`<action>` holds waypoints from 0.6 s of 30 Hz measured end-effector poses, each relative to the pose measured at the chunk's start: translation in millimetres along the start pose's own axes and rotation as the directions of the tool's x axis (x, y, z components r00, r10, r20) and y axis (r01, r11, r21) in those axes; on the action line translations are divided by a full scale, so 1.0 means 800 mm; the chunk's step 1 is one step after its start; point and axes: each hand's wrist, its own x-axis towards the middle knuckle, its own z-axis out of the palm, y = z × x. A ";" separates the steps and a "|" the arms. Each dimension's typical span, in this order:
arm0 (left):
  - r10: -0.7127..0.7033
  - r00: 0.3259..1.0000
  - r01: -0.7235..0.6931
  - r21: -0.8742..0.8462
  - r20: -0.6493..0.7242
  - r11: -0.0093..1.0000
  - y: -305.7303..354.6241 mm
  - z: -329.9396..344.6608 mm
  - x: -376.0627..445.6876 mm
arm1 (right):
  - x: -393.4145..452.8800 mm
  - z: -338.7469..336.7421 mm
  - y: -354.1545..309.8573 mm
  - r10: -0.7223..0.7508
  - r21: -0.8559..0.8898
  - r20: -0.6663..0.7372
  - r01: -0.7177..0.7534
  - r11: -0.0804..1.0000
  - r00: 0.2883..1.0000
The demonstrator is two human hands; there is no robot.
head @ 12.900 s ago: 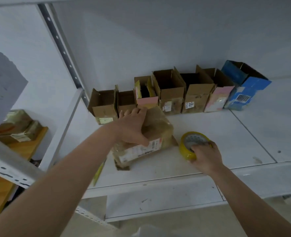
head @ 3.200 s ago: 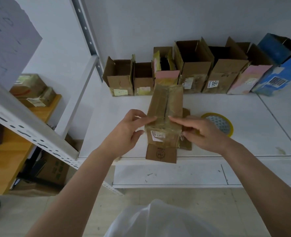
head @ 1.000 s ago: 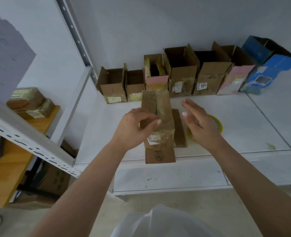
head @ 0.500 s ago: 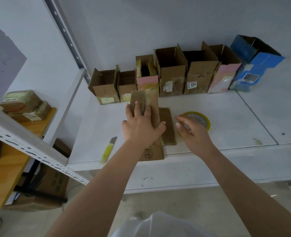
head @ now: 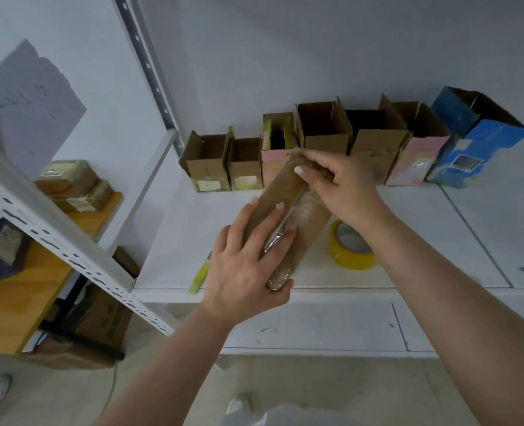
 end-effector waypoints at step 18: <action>0.154 0.987 -0.156 -0.088 -0.038 0.984 -0.037 -0.011 -0.012 | -0.016 0.025 -0.033 -0.008 -0.099 -0.168 -0.009 0.995 0.986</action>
